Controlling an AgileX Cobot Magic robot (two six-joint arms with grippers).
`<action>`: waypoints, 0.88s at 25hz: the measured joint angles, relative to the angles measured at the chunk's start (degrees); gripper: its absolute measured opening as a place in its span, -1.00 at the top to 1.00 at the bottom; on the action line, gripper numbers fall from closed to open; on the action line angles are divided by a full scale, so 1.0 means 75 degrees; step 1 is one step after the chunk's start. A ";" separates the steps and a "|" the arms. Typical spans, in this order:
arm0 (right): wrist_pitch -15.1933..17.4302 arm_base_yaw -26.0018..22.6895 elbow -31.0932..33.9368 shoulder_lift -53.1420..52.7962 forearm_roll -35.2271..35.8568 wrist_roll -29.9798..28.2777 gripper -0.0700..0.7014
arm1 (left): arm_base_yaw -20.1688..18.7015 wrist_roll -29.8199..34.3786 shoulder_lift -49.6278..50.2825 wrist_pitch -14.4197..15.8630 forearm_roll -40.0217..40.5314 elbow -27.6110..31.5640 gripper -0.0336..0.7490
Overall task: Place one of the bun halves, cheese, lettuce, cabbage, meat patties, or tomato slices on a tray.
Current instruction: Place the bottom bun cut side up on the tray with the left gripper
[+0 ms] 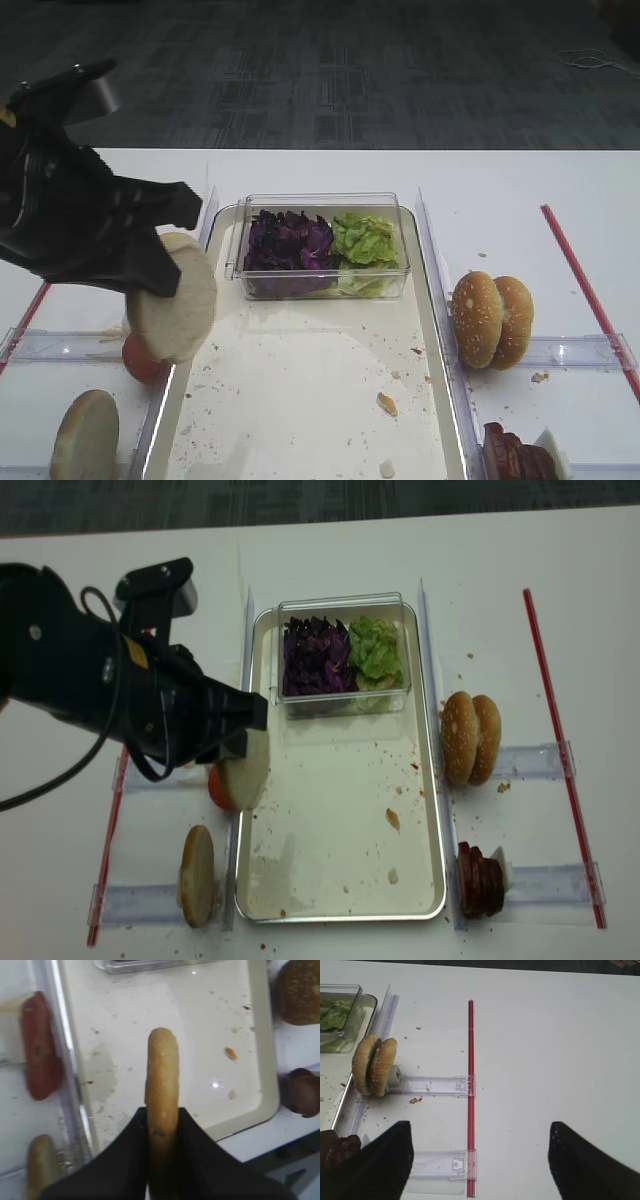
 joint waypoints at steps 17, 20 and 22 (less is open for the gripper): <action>0.0000 0.0000 0.0000 0.0000 0.0000 0.0000 -0.71 | 0.0000 0.3729 0.1087 -0.0400 -0.4870 0.0000 0.62; 0.0000 0.0000 0.0000 0.0000 0.0000 0.0000 -0.71 | 0.0000 0.3806 0.1444 -0.0434 -0.4870 0.0000 0.62; 0.0000 0.0000 0.0000 0.0000 0.0000 0.0000 -0.71 | 0.0000 0.3870 0.1764 -0.0434 -0.4870 0.0000 0.62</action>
